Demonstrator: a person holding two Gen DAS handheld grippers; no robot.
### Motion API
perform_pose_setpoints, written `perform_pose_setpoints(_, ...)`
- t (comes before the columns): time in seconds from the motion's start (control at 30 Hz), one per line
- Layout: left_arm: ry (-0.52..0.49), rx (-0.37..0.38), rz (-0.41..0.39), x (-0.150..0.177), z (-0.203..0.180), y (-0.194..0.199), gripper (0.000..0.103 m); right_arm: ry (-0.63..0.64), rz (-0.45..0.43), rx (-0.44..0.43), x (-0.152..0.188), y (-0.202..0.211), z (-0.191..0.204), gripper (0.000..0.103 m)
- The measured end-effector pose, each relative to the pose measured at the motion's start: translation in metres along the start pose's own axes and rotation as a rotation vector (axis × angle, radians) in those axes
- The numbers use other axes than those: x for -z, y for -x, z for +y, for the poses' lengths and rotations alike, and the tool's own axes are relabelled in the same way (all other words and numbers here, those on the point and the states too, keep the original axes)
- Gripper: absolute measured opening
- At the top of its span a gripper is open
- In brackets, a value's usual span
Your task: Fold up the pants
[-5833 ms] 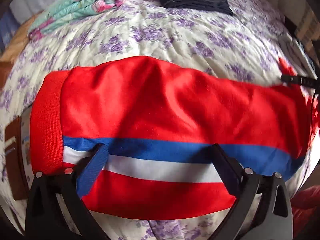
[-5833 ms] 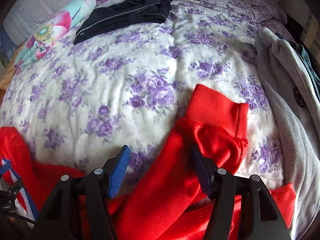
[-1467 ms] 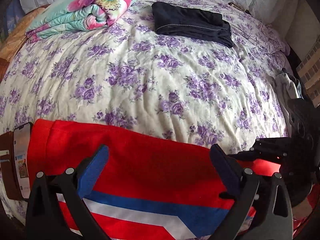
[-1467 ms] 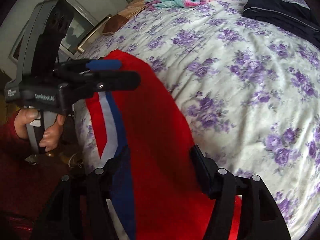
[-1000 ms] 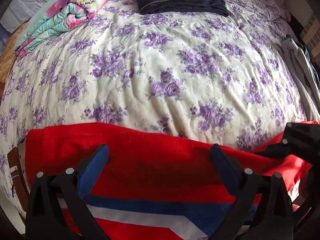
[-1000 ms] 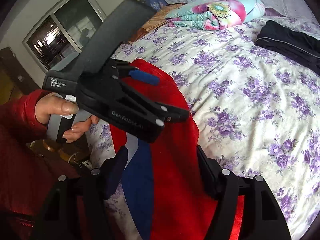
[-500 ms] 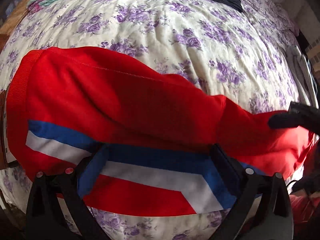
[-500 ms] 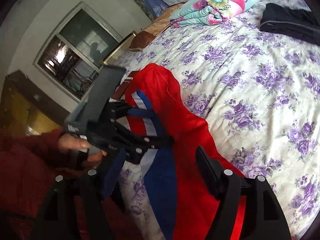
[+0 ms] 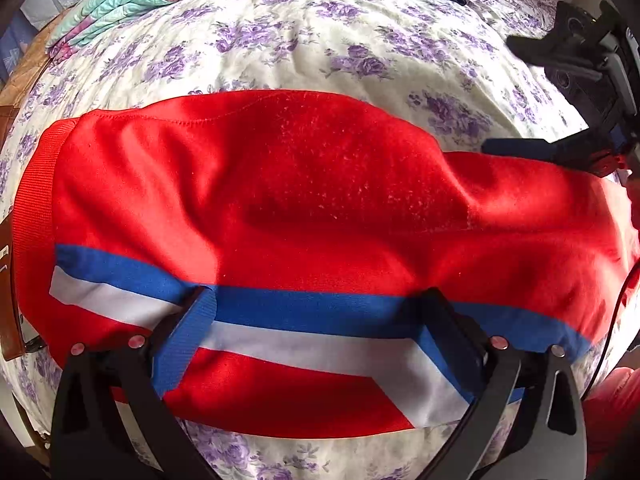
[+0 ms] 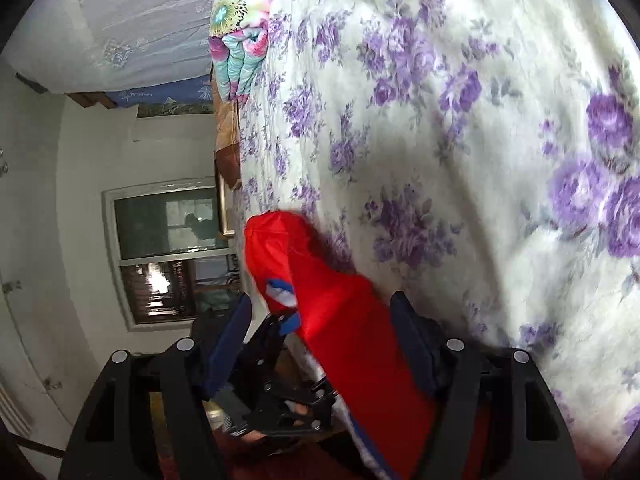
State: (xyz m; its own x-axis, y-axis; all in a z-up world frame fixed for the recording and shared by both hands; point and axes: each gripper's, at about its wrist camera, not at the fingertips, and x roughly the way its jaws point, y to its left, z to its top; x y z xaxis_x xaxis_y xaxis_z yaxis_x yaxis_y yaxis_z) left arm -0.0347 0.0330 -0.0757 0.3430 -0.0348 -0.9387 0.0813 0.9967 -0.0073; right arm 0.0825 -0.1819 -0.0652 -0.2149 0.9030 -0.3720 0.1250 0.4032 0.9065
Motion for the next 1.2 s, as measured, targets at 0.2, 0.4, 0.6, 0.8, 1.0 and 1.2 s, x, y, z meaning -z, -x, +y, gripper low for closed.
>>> perform_pose_setpoints(0.2,0.003,0.002,-0.019,0.003,0.000,0.000,0.099,-0.028,0.131,0.036,0.011,-0.006,0.006,0.074)
perform_pose_setpoints(0.4,0.008,-0.004,-0.034,0.003,-0.007,0.001,0.099,-0.066,0.162,-0.002,0.008,-0.037,0.021,0.084)
perform_pose_setpoints(0.6,0.004,-0.001,-0.036,0.001,-0.008,0.001,0.099,-0.211,0.027,-0.198,-0.011,-0.063,0.013,0.084)
perform_pose_setpoints(0.8,-0.002,0.005,-0.049,0.005,-0.007,0.004,0.099,-0.044,0.019,-0.029,0.001,-0.042,0.033,0.084)
perform_pose_setpoints(1.0,-0.005,0.008,-0.066,0.008,-0.007,0.004,0.099,-0.028,-0.131,0.163,-0.008,-0.005,0.013,0.044)
perform_pose_setpoints(1.2,-0.017,0.016,-0.068,0.004,-0.002,0.002,0.099,0.256,0.065,0.350,0.037,-0.049,0.043,0.035)
